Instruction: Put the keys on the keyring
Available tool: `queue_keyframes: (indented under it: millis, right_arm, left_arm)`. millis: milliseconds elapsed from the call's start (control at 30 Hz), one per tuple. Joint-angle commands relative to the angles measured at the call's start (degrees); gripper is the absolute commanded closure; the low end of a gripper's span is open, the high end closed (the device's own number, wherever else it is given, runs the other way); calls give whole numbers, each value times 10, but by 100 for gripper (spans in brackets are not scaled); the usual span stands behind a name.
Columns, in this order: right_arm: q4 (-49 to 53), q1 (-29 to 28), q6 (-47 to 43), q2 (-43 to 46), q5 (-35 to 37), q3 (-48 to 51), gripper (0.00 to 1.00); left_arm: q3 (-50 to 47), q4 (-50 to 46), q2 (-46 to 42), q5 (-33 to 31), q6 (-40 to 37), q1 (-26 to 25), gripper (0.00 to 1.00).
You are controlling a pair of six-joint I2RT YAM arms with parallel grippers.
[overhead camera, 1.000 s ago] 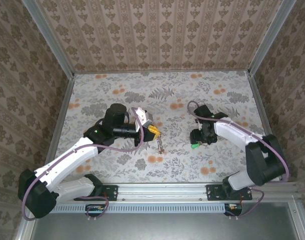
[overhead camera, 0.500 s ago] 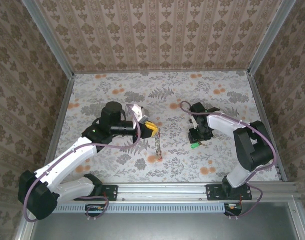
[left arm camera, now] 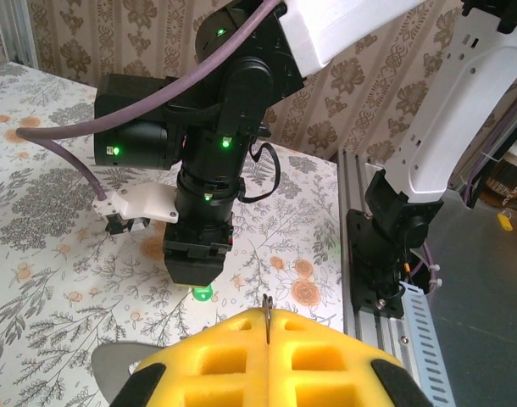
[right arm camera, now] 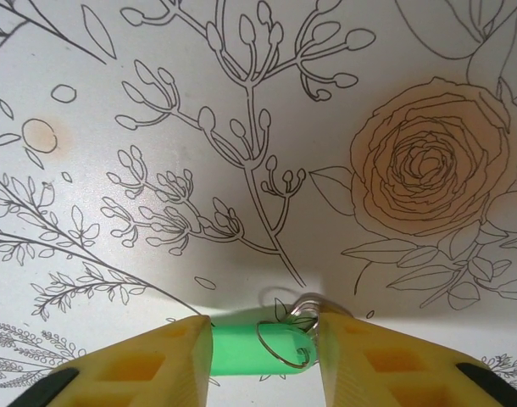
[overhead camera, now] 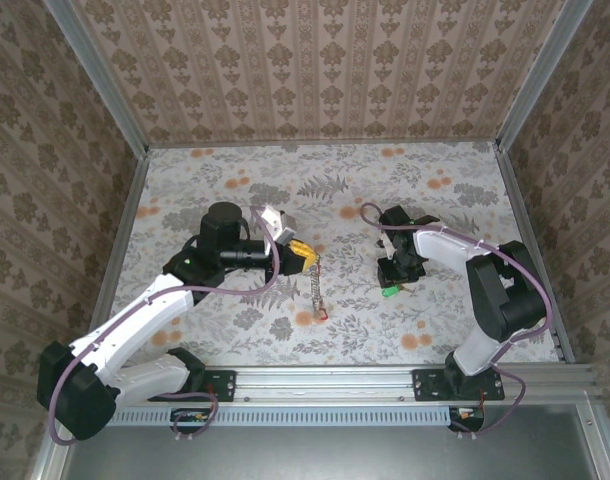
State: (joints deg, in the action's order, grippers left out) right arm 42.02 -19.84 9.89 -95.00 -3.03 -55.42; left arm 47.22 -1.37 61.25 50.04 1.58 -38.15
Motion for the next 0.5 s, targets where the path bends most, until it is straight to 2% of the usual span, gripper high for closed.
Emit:
queue_keyframes:
  millis: [0, 233, 467]
  right_arm:
    - [9, 3, 15, 0, 12, 6, 65]
    - [9, 3, 26, 6, 16, 15, 66]
    - [7, 1, 35, 19, 12, 23, 61]
  left_arm:
    - [-7, 32, -14, 23, 13, 5, 100]
    - [-9, 43, -17, 29, 22, 9, 100]
    - [-14, 54, -19, 31, 29, 10, 100]
